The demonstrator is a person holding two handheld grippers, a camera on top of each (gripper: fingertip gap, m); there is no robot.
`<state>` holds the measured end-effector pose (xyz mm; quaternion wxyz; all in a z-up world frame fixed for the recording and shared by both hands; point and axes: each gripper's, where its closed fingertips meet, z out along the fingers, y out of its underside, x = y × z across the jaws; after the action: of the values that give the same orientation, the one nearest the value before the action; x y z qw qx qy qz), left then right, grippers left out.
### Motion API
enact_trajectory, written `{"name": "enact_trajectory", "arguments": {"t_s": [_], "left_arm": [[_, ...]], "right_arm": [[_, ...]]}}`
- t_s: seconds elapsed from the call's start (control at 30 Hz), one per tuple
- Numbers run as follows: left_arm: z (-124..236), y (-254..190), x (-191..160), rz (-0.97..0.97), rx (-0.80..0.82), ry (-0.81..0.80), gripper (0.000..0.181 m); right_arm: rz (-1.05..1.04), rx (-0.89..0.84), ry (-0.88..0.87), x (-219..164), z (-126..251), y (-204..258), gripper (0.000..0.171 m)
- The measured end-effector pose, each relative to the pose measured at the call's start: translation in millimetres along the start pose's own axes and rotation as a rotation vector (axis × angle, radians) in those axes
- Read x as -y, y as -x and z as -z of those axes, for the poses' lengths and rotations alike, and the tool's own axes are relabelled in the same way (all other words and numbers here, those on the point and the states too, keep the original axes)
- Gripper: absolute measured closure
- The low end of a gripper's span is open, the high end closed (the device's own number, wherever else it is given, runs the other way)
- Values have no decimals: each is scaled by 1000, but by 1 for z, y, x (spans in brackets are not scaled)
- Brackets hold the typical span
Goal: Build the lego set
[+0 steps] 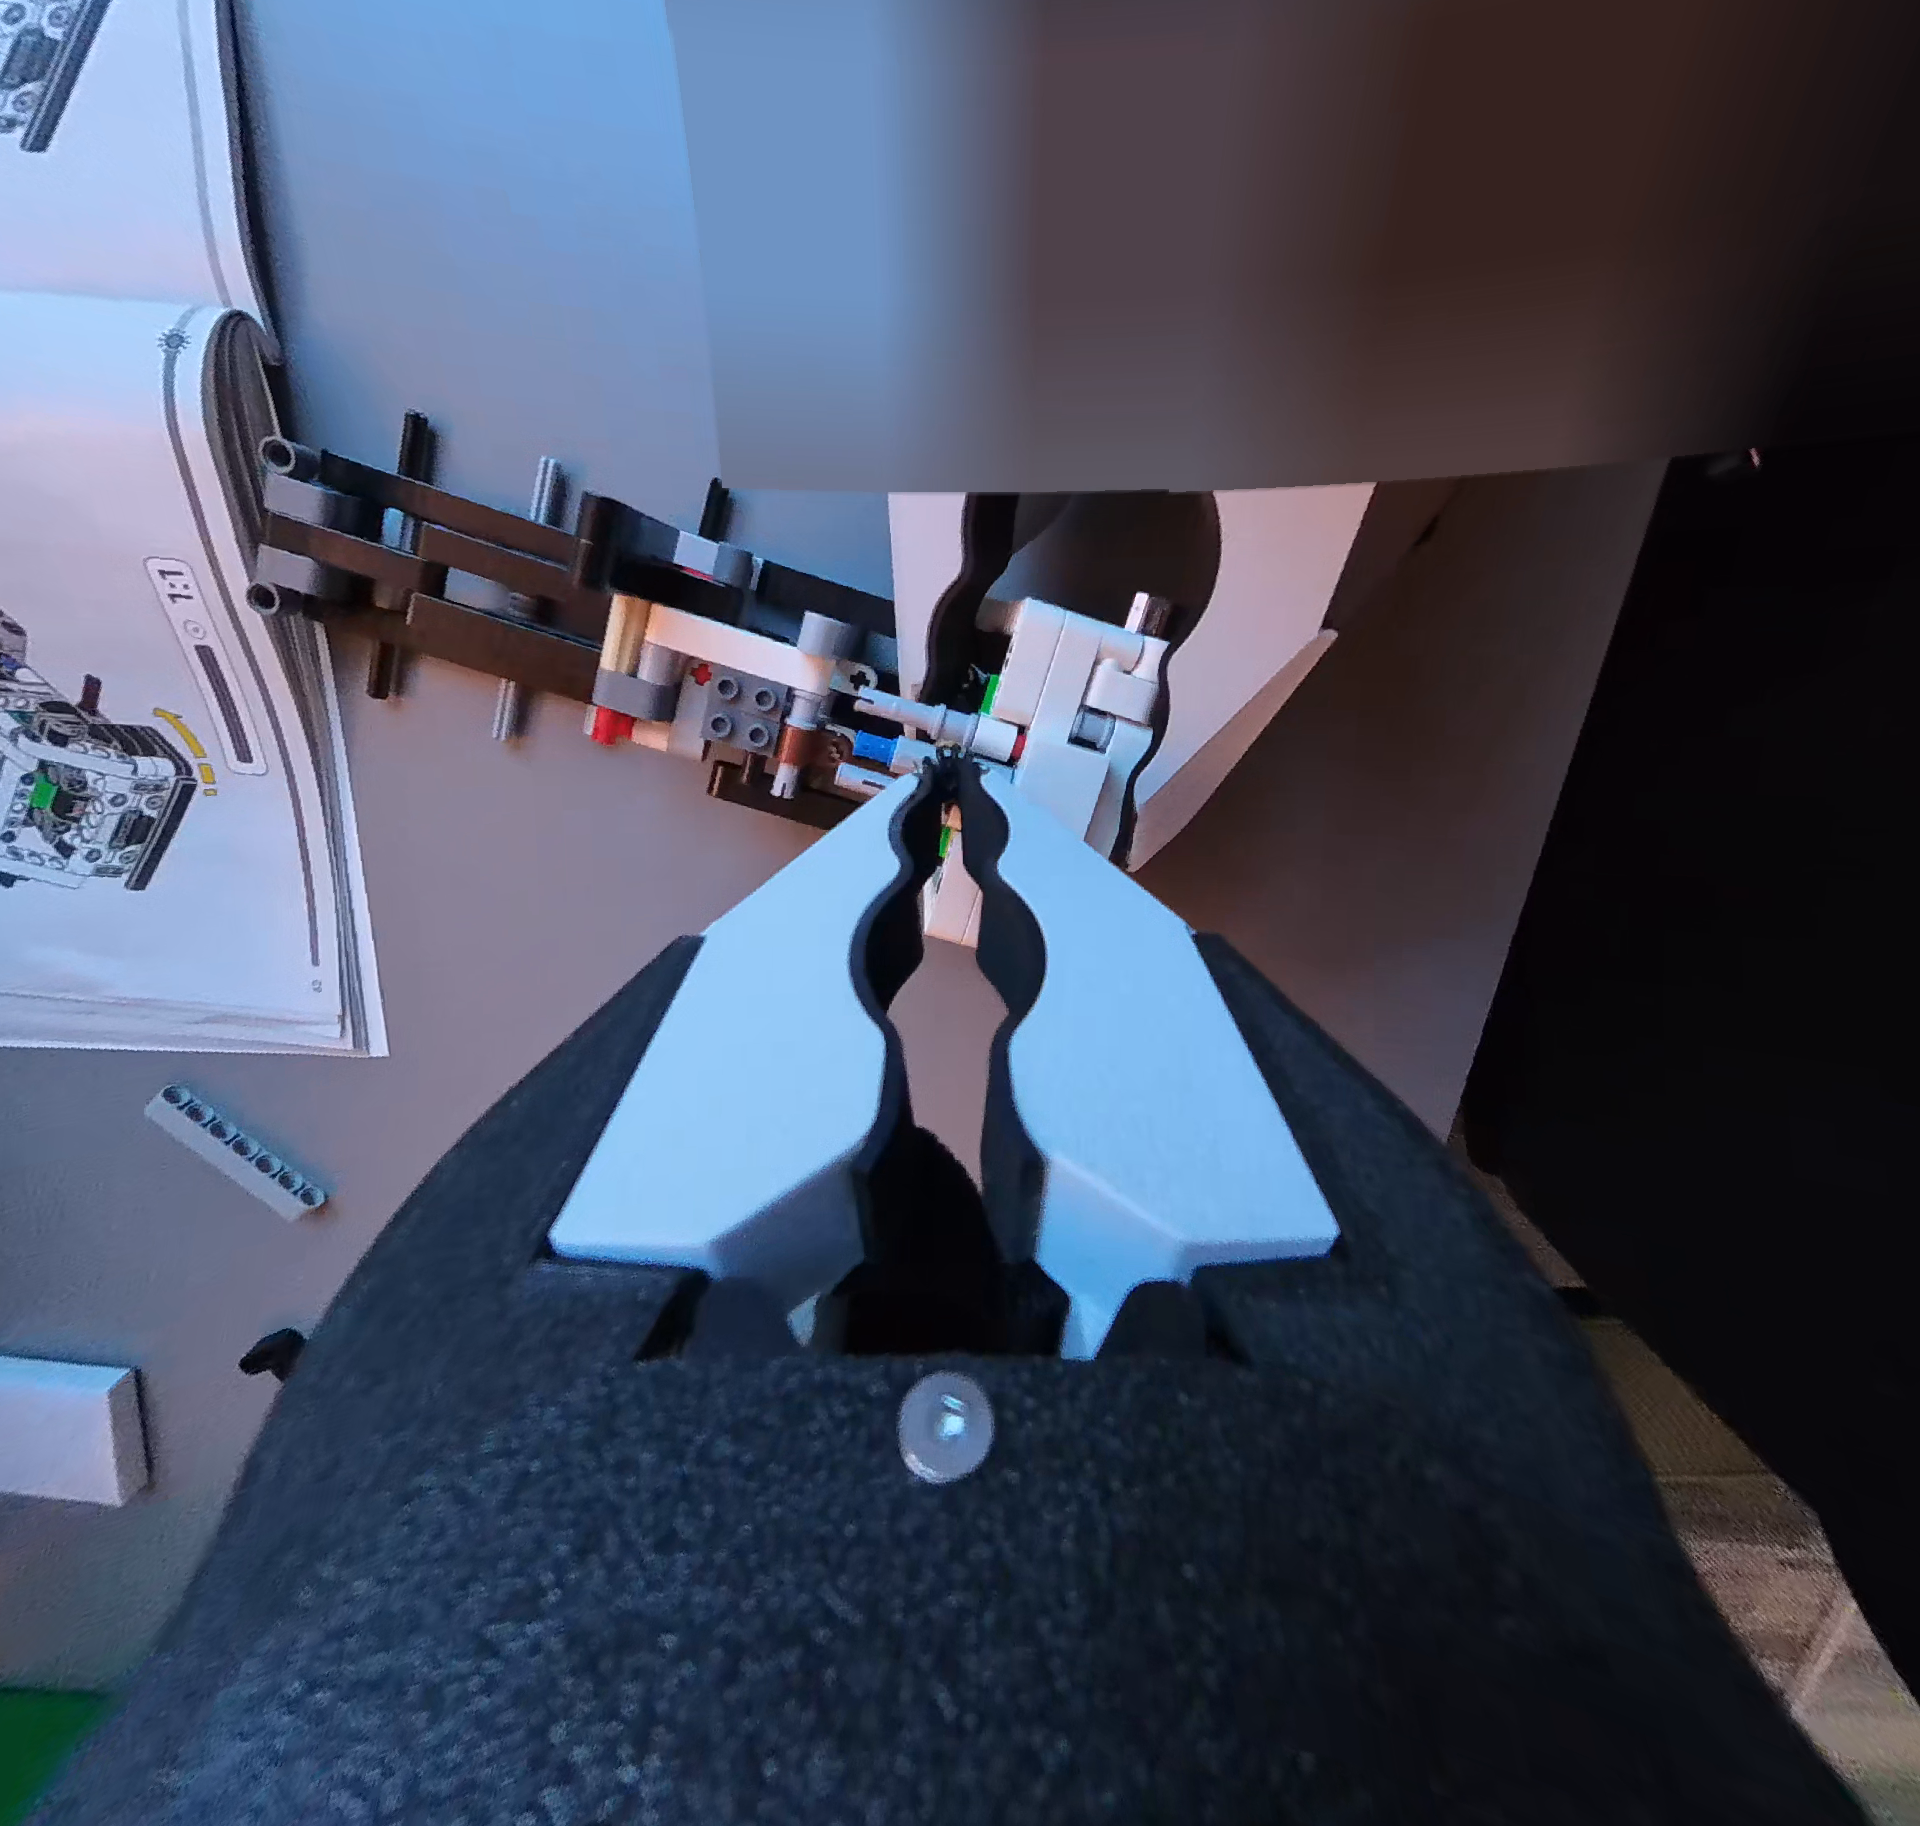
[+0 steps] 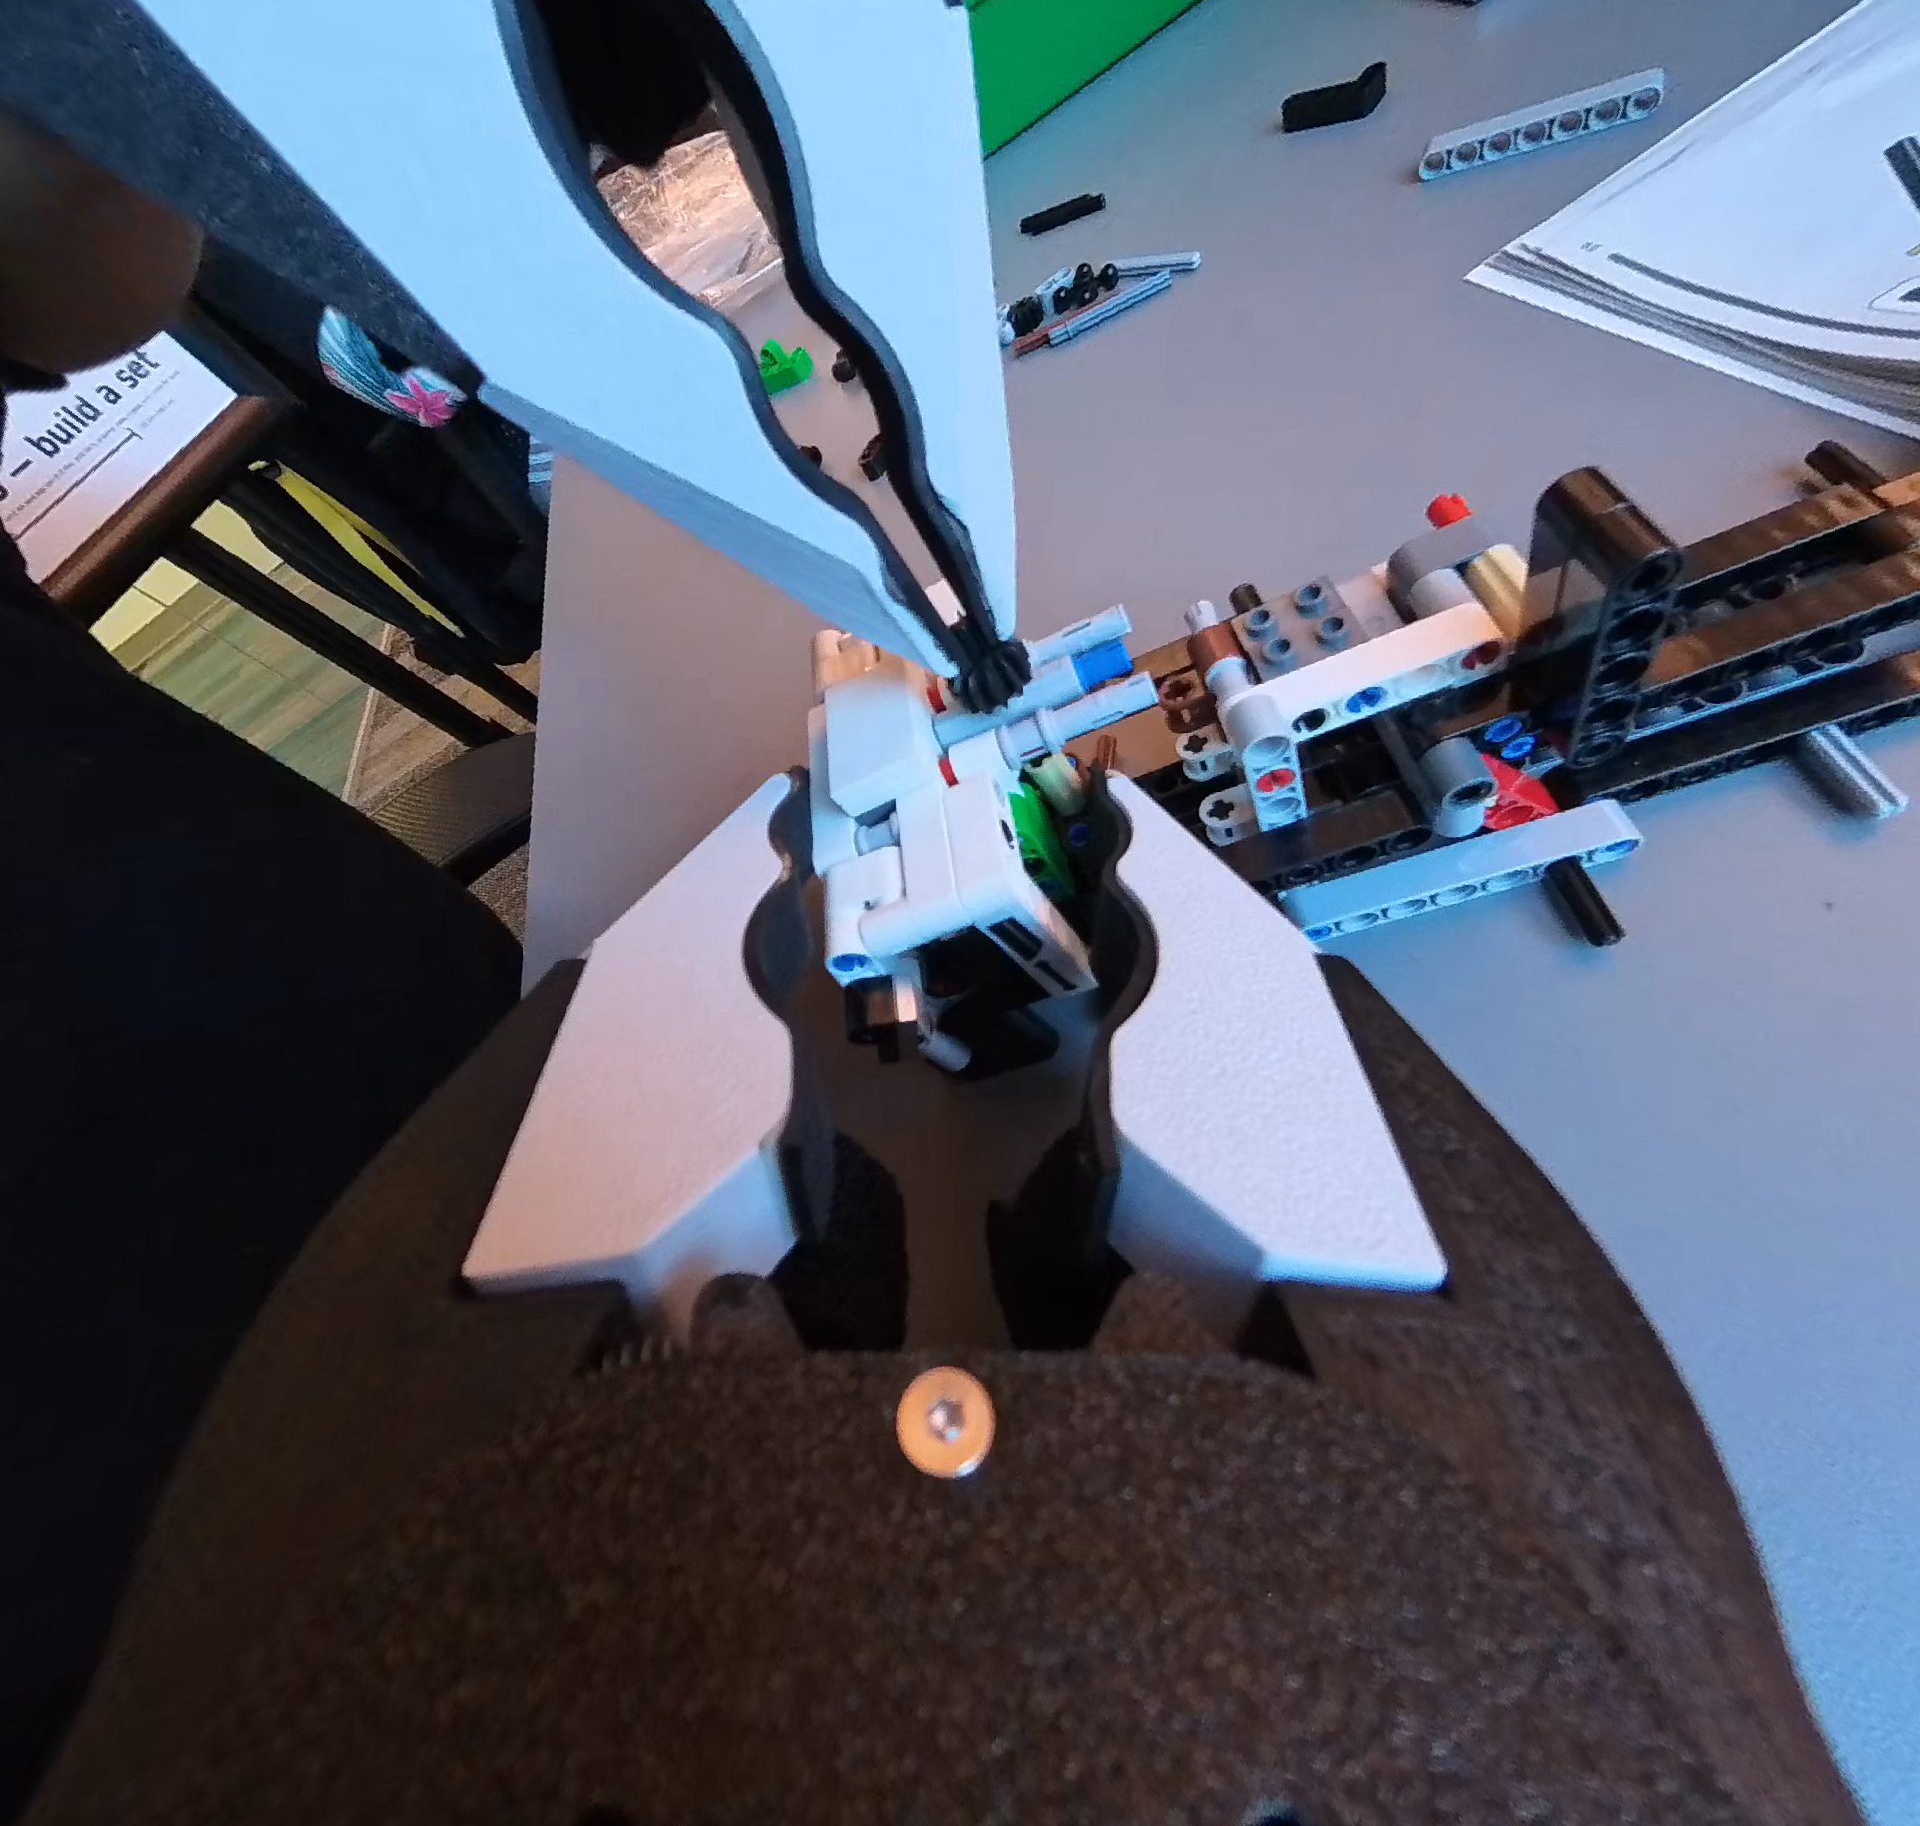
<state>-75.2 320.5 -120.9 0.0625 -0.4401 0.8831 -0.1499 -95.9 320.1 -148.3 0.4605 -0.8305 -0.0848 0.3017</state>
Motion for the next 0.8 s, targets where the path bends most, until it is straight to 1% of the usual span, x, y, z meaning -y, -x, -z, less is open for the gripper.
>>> {"name": "enact_trajectory", "arguments": {"t_s": [0.2,0.37,0.6,0.8], "left_arm": [[-1,0,1,12,-1,-5,179],[-1,0,1,-21,44,14,180],[0,0,0,-29,53,-3,179],[-1,0,0,4,-1,-43,179]], "right_arm": [[-3,3,-1,0,0,0,120],[-2,2,0,0,0,0,120],[-1,1,0,0,0,0,120],[-2,1,0,0,0,0,120]]}}
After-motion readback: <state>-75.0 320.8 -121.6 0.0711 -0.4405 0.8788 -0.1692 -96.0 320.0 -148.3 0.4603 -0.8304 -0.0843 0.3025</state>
